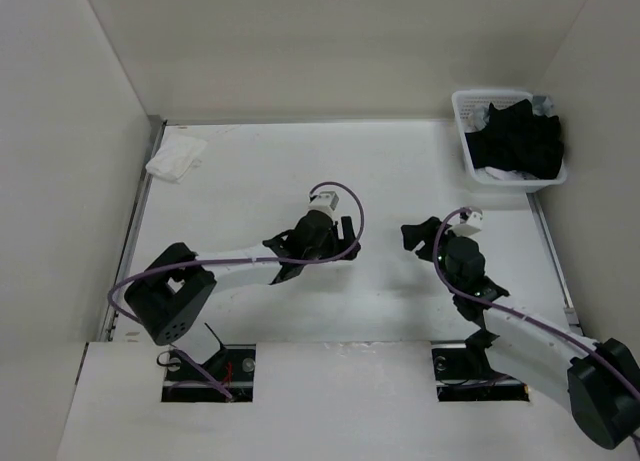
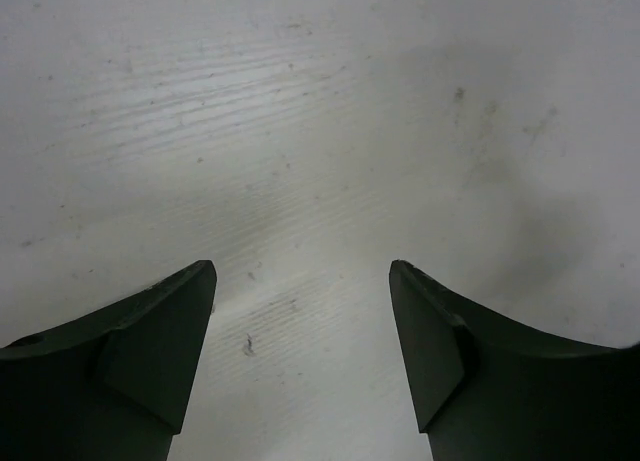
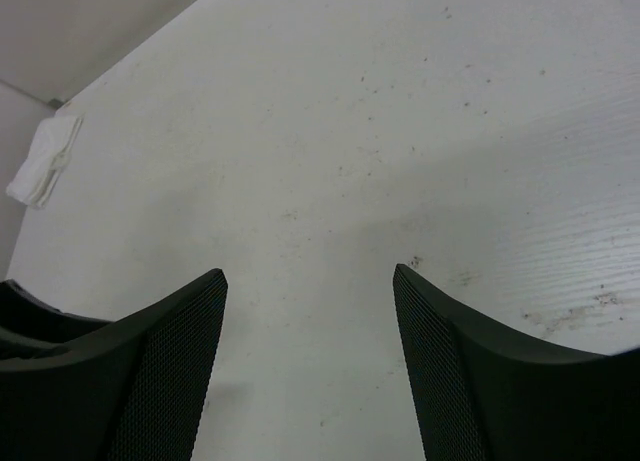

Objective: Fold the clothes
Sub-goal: Grab the tank top from the pile

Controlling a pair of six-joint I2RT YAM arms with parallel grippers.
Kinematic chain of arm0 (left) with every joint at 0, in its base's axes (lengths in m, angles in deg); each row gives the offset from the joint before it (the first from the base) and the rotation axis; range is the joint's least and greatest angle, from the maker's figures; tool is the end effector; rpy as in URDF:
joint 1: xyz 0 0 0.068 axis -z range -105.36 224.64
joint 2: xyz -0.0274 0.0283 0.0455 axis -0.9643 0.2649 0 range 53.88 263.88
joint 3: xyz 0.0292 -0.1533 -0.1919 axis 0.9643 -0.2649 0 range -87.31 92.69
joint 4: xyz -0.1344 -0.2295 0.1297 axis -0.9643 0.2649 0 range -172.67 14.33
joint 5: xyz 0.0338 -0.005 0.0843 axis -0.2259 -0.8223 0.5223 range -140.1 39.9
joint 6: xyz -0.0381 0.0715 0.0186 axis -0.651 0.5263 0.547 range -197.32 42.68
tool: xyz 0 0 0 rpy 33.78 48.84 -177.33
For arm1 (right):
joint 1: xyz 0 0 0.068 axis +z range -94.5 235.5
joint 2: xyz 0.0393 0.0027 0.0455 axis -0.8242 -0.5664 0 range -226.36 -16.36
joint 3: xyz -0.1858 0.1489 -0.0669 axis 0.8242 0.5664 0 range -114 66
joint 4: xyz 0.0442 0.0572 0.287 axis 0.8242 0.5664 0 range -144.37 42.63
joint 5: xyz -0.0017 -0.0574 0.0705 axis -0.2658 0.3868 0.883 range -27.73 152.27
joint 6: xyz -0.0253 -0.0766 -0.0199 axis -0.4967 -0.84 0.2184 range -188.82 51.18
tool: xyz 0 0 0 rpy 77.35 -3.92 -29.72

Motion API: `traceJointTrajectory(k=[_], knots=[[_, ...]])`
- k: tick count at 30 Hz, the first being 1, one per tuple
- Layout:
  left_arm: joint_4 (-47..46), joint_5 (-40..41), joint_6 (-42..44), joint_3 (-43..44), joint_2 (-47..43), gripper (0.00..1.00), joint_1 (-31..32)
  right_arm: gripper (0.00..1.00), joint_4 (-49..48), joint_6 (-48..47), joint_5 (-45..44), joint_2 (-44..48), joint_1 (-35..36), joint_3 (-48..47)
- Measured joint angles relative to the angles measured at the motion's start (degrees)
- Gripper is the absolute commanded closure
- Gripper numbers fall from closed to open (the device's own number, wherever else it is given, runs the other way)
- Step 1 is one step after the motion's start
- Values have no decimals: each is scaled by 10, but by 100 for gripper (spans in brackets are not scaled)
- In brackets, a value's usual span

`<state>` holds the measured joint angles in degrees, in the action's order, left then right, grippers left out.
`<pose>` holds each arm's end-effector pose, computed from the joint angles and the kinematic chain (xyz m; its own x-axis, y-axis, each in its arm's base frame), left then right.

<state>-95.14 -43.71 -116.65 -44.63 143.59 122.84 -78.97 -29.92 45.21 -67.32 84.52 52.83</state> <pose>0.2560 -0.2742 0.1031 -0.7233 -0.1360 -0.6770 0.2861 0.8333 -0.4730 0.2458 0.1120 0.1403 -0.2897 0.5259 -0.7997 -0.0413 0.8279 0.5594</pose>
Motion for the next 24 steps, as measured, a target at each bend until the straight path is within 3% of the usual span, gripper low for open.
traceJointTrajectory(k=[3, 6, 8, 10, 12, 15, 16, 17, 19, 22, 24], knots=[[-27, -7, 1, -1, -33, 30, 8, 48, 22, -3, -5, 4, 0, -13], [-67, -9, 7, -4, -44, 35, 30, 78, 59, -12, -11, 7, -12, -56], [-87, -14, 10, -13, -44, 51, 44, 95, 79, -18, -13, 3, -31, -95], [-105, -20, 16, -27, -44, 71, 53, 100, 103, -21, -14, -16, -66, -148], [-122, -23, 21, -42, -43, 88, 60, 100, 125, -23, -16, -54, -116, -214], [-140, -24, 29, -56, -36, 92, 65, 99, 148, -28, -26, -130, -216, -314], [-144, -24, 29, -58, -32, 80, 65, 93, 153, -29, -29, -170, -259, -356], [-149, -24, 29, -60, -25, 77, 62, 89, 152, -30, -45, -235, -327, -409], [-156, -28, 26, -64, -22, 67, 54, 78, 183, -35, -48, -288, -367, -454], [-165, -31, 20, -70, -20, 60, 38, 49, 184, -44, -49, -412, -436, -554], [-171, -33, 16, -72, -18, 59, 29, 41, 193, -50, -43, -459, -473, -575]])
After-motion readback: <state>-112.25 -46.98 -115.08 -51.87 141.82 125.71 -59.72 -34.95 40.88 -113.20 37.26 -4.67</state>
